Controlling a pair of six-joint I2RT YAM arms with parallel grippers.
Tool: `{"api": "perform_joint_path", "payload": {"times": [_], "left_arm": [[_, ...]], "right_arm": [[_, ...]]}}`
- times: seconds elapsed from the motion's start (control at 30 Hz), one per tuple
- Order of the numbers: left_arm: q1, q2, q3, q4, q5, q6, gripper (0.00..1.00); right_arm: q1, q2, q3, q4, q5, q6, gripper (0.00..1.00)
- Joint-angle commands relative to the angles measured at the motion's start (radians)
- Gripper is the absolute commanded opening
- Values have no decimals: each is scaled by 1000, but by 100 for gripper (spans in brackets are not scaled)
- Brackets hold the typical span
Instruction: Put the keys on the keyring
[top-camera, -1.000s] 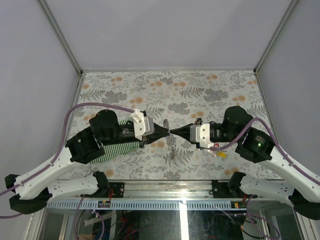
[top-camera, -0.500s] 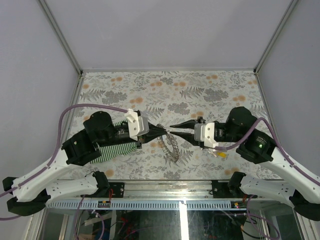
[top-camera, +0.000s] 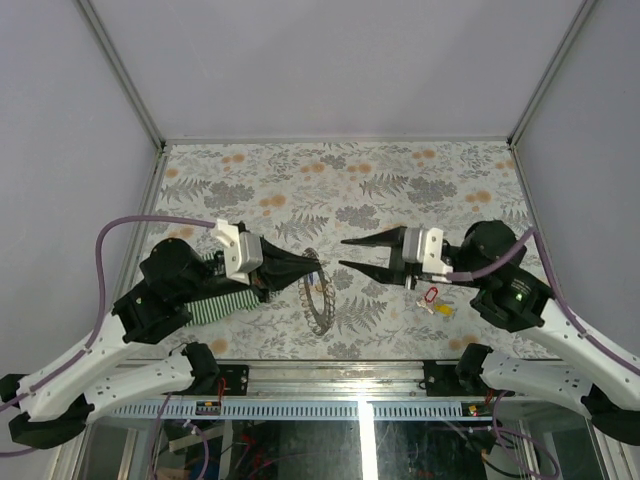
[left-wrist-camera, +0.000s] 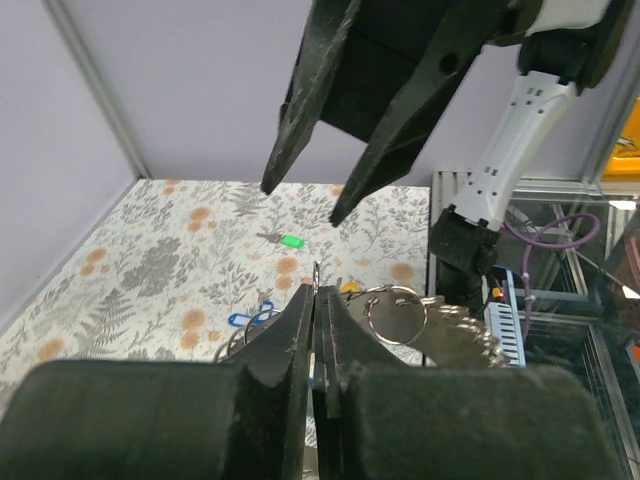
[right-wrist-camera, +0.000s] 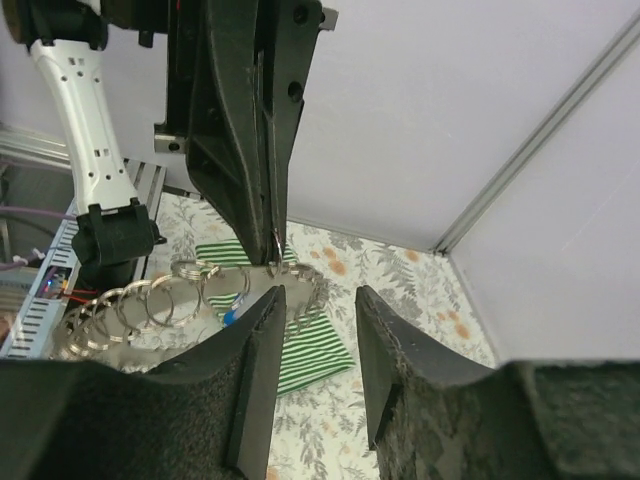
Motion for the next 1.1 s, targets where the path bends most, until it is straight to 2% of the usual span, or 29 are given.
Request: {"api": "perform_joint_path", "payload": {"times": [0.0,0.1,0.2,0.33,0.43,0.53,0.7,0.87,0.97,1.07], "left_arm": [[128,10,-19,151,140,-76,0],[265,31,-39,231,295,-145,0],[369,48,-62,317,409,-209,0],[435,61,-93,436,482,-272,0],[454,74,-113,558,525,-345,0],[461,81,-128,650,549,-399,0],[461,98,-146,781,585,-482,0],[461,109,-158,844,587,-523,0],[461,110,-158,849,584,-525,0],[461,109,-157,849,581,-525,0]], "right_arm": [[-10,56,97,-18,56,113,41],[-79,89,121,-31,-60,184,43],[-208,102,107,53,-237,318,43],[-302,111,61,192,-418,445,43],[-337,132,3,405,-529,608,43],[-354,142,-47,557,-531,697,43],[-354,134,-92,637,-437,691,39],[-352,142,-116,740,-391,716,38],[-335,151,-118,754,-363,719,40],[-273,159,-104,697,-328,655,40]]}}
